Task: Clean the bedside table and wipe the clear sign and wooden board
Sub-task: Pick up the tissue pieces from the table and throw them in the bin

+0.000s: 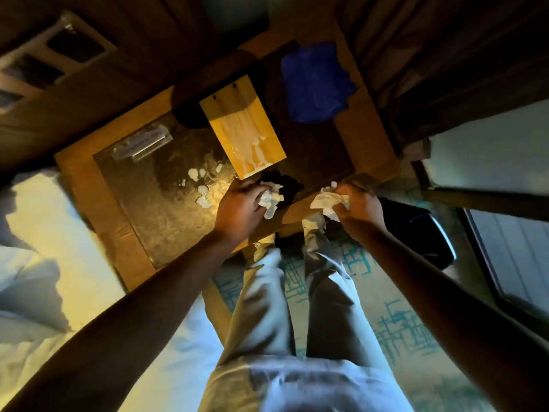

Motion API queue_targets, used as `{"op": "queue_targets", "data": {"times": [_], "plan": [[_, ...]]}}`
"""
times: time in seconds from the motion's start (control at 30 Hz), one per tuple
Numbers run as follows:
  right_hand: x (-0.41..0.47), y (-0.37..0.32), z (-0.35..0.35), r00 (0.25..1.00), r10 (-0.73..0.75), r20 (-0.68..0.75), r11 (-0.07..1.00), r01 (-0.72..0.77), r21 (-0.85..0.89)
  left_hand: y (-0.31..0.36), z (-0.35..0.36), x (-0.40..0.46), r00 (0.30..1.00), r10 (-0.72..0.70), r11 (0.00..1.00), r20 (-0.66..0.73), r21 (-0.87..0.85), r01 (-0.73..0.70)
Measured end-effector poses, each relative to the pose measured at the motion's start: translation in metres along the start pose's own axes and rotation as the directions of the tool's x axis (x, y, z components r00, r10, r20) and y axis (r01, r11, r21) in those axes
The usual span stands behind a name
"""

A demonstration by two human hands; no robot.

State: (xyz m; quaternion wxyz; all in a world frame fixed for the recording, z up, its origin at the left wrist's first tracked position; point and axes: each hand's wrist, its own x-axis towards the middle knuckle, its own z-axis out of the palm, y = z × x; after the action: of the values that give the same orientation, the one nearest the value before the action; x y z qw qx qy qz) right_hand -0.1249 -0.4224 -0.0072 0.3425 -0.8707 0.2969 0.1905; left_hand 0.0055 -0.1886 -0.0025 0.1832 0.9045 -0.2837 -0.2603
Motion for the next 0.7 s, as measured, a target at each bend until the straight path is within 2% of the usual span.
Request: {"op": "queue_targets", "data": {"times": [0.07,0.13,0.27,0.43,0.6,0.7], "plan": [[-0.008,0.008,0.001,0.998,0.062,-0.030,0.995,-0.060,0.078,0.007,-0.003,0.011,0.999,0.001,1.000,0.038,0.029,-0.002],[-0.018,0.014,0.001,0.987,0.106,-0.118,0.984,-0.087,0.157,0.016,-0.006,0.021,0.998,0.013,0.999,0.060,0.051,-0.016],[-0.043,0.028,0.008,0.938,0.294,-0.182,0.940,-0.250,0.231,0.043,-0.005,0.040,0.982,0.115,0.988,0.148,0.081,-0.128],[-0.089,0.062,0.032,0.799,0.528,-0.288,0.823,-0.398,0.405,0.087,0.014,0.057,0.907,0.258,0.942,0.333,0.122,-0.313],[-0.144,0.106,0.051,0.662,0.677,-0.321,0.680,-0.396,0.617,0.134,0.046,0.068,0.803,0.374,0.893,0.463,0.052,-0.446],[-0.165,0.135,0.060,0.558,0.769,-0.311,0.581,-0.410,0.703,0.166,0.071,0.069,0.766,0.425,0.868,0.483,0.022,-0.496]]}}
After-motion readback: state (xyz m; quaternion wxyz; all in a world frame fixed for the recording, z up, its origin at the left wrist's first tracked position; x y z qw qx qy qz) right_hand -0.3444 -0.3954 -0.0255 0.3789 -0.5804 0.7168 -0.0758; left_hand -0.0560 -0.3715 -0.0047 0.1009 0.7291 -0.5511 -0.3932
